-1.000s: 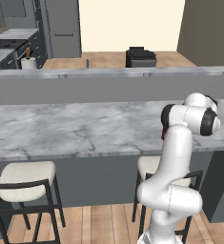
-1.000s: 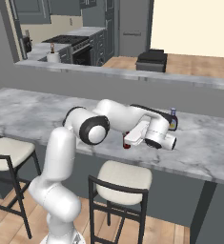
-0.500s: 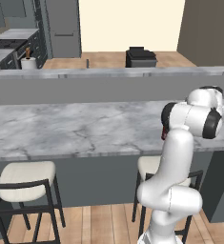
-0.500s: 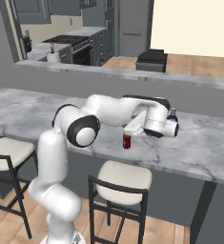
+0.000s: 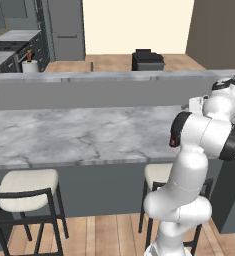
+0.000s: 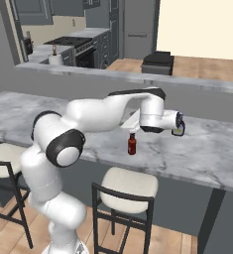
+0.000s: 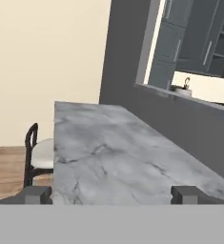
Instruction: The dining table condiment station is running low on condiment bottle. Refill the condiment station by opening the cabinet and taking the condiment bottle from the cabinet and placing it on the dining table.
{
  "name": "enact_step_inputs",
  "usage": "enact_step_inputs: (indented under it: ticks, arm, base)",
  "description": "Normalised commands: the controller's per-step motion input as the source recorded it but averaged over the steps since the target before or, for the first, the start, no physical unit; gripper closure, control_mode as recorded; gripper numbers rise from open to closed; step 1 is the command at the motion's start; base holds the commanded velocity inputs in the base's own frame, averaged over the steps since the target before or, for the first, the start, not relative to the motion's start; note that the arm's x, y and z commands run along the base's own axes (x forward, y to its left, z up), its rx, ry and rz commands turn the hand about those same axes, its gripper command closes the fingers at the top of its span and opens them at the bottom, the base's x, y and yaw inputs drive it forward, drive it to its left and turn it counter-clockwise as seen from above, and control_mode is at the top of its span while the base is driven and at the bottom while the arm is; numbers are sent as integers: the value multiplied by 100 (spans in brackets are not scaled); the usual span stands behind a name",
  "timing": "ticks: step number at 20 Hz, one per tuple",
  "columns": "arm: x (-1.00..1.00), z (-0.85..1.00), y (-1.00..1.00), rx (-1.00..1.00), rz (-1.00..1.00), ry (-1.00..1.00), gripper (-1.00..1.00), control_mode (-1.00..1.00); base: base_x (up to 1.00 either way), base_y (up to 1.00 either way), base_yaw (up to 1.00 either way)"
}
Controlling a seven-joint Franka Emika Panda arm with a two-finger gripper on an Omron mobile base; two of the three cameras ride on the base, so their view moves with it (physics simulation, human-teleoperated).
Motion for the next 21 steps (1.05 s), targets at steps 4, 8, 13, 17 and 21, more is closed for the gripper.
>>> enact_step_inputs:
  ticks: [4, 8, 13, 17, 21]
  arm:
    - [-66, 55, 44, -24, -8, 0, -100, -100]
    - [-72, 67, 48, -26, -11, 0, -100, -100]
    - [-84, 65, 53, -27, -14, 0, -100, -100]
    - [-93, 63, 49, -26, -13, 0, -100, -100]
    - [-93, 56, 50, -26, -12, 0, -100, -100]
  base:
    - [0, 0, 0]
    - [0, 0, 0]
    - [0, 0, 0]
    - [0, 0, 0]
    - [0, 0, 0]
